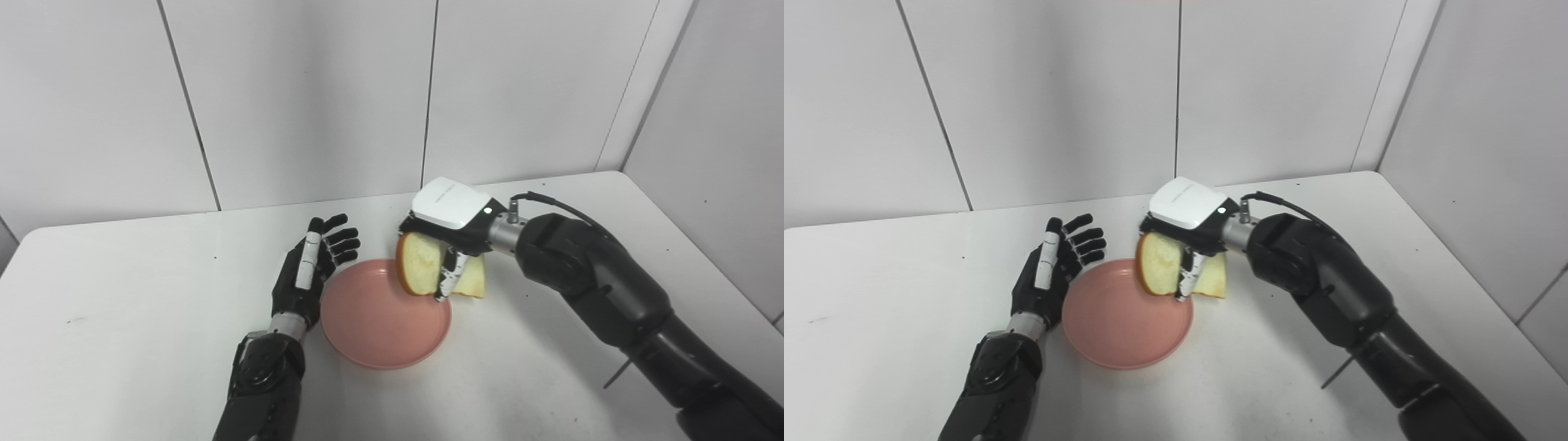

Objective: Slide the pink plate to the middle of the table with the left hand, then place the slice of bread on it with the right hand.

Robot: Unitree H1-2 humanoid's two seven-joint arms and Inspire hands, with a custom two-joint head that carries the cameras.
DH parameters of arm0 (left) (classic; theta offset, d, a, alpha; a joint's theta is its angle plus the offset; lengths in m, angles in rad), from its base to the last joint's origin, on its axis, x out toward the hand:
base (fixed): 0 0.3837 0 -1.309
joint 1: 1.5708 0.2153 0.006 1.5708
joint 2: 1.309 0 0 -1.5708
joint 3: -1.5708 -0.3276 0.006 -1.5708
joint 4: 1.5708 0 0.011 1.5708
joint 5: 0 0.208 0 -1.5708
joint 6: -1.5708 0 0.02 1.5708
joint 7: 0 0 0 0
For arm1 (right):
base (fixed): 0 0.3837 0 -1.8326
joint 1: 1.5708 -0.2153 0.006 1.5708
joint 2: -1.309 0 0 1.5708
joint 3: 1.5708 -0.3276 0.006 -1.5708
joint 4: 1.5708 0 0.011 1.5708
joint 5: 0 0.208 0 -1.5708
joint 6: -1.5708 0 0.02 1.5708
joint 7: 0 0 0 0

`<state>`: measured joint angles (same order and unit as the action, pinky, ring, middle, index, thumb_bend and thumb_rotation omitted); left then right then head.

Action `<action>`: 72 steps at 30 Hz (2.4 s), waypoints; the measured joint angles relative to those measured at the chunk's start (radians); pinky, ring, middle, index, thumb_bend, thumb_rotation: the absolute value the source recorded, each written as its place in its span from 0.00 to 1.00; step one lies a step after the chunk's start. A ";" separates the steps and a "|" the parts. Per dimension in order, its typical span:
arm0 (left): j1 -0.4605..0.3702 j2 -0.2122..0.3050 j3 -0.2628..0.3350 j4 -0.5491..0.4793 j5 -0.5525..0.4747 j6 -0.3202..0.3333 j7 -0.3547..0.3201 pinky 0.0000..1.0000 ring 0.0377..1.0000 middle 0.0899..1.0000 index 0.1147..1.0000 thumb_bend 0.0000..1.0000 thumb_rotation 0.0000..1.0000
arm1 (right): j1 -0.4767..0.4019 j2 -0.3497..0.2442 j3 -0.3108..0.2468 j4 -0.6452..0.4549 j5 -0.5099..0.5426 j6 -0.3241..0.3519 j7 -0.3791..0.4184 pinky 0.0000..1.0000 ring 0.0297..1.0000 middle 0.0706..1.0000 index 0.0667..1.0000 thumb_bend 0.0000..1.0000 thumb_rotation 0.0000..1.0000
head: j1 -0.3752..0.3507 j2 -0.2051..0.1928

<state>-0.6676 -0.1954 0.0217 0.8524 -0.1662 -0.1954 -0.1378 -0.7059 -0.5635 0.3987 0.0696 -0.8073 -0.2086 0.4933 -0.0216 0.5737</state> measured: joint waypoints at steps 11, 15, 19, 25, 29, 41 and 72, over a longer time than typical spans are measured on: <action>-0.013 -0.004 0.005 0.028 0.000 -0.018 0.001 0.69 0.71 0.71 0.67 0.87 0.83 | -0.029 0.082 0.028 0.034 0.000 -0.017 -0.002 0.21 0.25 0.31 0.44 0.52 0.16 | 0.054 0.002; -0.023 -0.005 0.011 0.052 -0.004 -0.039 0.001 0.67 0.70 0.71 0.67 0.87 0.81 | -0.032 0.091 0.040 0.050 -0.017 -0.019 -0.002 0.21 0.26 0.31 0.44 0.52 0.16 | 0.055 0.002; -0.027 -0.005 0.011 0.059 -0.004 -0.046 0.001 0.67 0.70 0.71 0.67 0.88 0.82 | -0.032 0.095 0.041 0.036 -0.019 -0.023 -0.002 0.21 0.26 0.32 0.44 0.52 0.16 | 0.051 0.002; -0.031 -0.004 0.010 0.068 -0.004 -0.052 0.001 0.68 0.70 0.69 0.63 0.86 0.81 | -0.031 0.092 0.041 -0.007 -0.019 -0.025 0.025 0.21 0.26 0.32 0.44 0.52 0.16 | 0.048 0.005; -0.031 -0.005 0.010 0.067 -0.005 -0.052 0.001 0.67 0.70 0.70 0.66 0.89 0.81 | -0.031 0.078 0.042 -0.009 -0.023 -0.028 0.025 0.21 0.26 0.31 0.44 0.52 0.16 | 0.042 0.008; -0.031 -0.003 0.009 0.065 -0.003 -0.051 0.001 0.68 0.71 0.73 0.67 0.87 0.82 | -0.015 0.068 0.065 -0.002 -0.085 -0.077 0.004 0.24 0.28 0.34 0.44 0.51 0.16 | 0.038 0.011; -0.007 -0.004 0.003 0.030 -0.002 -0.045 0.001 0.66 0.69 0.70 0.66 0.90 0.81 | 0.003 0.041 0.063 -0.010 -0.167 -0.070 0.111 1.00 0.85 0.81 0.81 1.00 0.80 | 0.028 0.026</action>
<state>-0.6749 -0.1993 0.0244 0.8825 -0.1684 -0.2403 -0.1373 -0.7027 -0.5224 0.4614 0.0595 -0.9743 -0.2782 0.6046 0.0061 0.5998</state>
